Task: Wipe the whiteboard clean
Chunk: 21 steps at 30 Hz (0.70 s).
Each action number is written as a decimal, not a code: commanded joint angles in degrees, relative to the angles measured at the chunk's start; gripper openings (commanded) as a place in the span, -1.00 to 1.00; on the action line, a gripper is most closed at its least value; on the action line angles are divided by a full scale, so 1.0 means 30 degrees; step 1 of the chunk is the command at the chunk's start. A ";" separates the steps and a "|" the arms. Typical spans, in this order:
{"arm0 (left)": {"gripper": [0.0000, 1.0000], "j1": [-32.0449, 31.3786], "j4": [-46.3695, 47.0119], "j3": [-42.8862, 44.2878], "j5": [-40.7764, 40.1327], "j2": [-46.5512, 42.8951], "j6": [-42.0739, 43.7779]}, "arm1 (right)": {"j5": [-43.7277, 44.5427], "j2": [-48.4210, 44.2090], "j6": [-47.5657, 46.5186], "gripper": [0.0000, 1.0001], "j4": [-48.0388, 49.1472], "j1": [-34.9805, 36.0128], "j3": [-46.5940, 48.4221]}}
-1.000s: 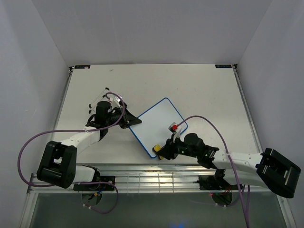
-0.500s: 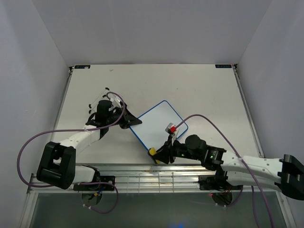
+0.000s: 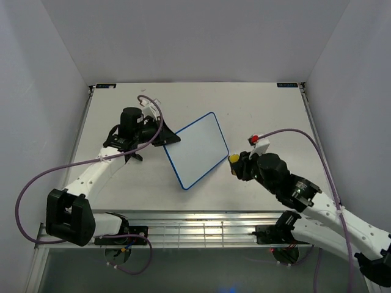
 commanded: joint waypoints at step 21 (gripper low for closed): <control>-1.00 0.7032 0.2912 0.6253 0.1770 -0.3470 0.7505 | -0.6005 1.5454 -0.2052 0.80 0.1437 -1.4267 0.3366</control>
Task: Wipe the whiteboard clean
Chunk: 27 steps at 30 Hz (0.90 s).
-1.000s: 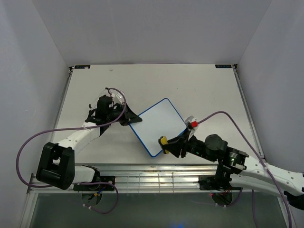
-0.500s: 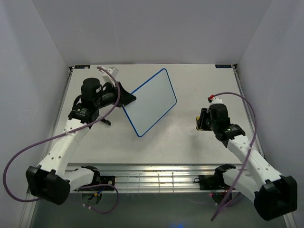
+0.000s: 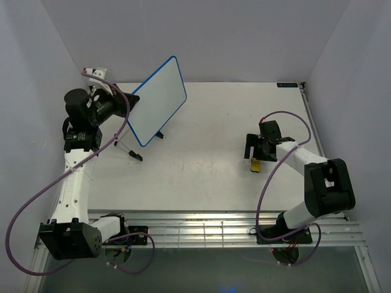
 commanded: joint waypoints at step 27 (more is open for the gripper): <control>-1.00 0.8346 0.6595 -0.4190 0.9453 0.2424 0.2837 | -0.7323 -1.2580 0.0281 0.80 0.1967 0.0351 -0.5603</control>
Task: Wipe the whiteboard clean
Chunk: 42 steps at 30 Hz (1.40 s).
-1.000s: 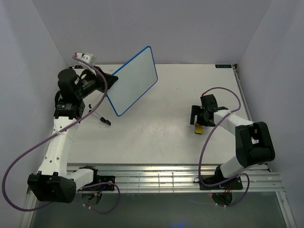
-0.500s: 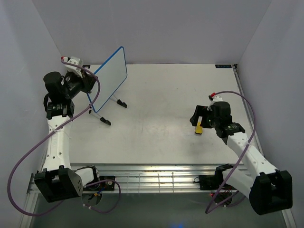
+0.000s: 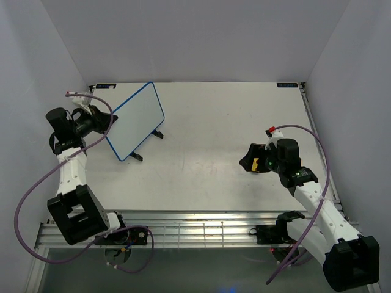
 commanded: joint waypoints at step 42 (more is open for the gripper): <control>-0.17 0.2654 0.1888 -0.2302 -0.0537 0.3555 0.2226 | -0.2048 -0.1462 0.0070 0.80 0.1811 0.0908 -0.0726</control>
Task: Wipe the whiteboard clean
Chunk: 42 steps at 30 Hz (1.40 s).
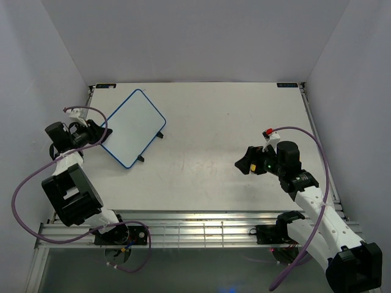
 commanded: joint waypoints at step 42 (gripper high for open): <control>0.96 -0.7883 -1.3655 0.2673 -1.8058 -1.4866 -0.7171 | 0.9431 -0.1819 -0.1472 0.80 -0.8028 0.1740 0.8121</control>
